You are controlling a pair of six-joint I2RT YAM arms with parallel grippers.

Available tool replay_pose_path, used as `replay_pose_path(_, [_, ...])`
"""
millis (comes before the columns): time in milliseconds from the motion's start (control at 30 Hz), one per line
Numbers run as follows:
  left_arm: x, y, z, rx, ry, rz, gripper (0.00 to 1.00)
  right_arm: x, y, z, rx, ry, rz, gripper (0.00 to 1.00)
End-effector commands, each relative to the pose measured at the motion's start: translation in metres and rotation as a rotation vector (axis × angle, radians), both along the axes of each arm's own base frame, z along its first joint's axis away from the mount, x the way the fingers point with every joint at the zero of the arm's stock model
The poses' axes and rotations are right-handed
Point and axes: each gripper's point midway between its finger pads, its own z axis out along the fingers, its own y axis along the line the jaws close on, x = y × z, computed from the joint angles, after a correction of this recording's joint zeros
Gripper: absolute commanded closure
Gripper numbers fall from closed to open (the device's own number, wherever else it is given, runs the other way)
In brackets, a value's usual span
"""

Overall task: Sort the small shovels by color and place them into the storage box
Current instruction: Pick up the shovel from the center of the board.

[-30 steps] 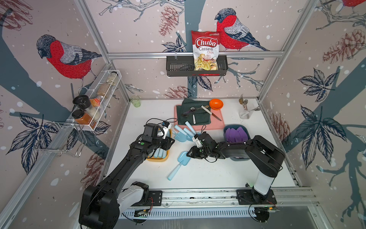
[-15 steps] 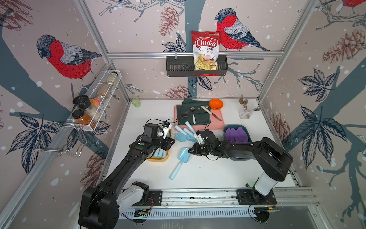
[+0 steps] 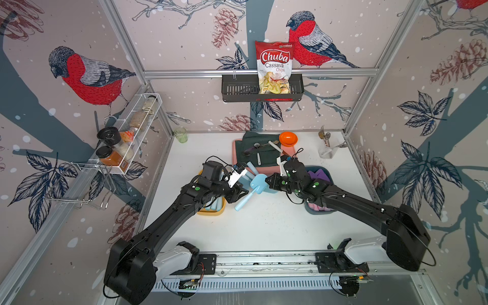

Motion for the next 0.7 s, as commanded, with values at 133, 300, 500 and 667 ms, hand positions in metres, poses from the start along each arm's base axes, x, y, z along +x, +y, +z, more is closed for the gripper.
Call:
replay_pose_path(133, [-0.001, -0.017, -0.003, 0.055, -0.038, -0.082, 0.53, 0.006, -0.012, 0.005, -0.061, -0.024, -0.047, 1.0])
replay_pose_path(300, [0.01, -0.02, -0.014, 0.12, -0.041, -0.047, 0.56, 0.007, -0.007, 0.011, -0.044, -0.036, -0.042, 1.0])
replay_pose_path(500, [0.009, -0.029, -0.026, 0.153, 0.004, -0.051, 0.58, 0.007, -0.004, 0.019, -0.033, -0.054, -0.038, 1.0])
replay_pose_path(667, [0.01, -0.034, -0.035, 0.184, 0.029, -0.049, 0.6, 0.007, -0.008, 0.024, -0.026, -0.071, -0.049, 1.0])
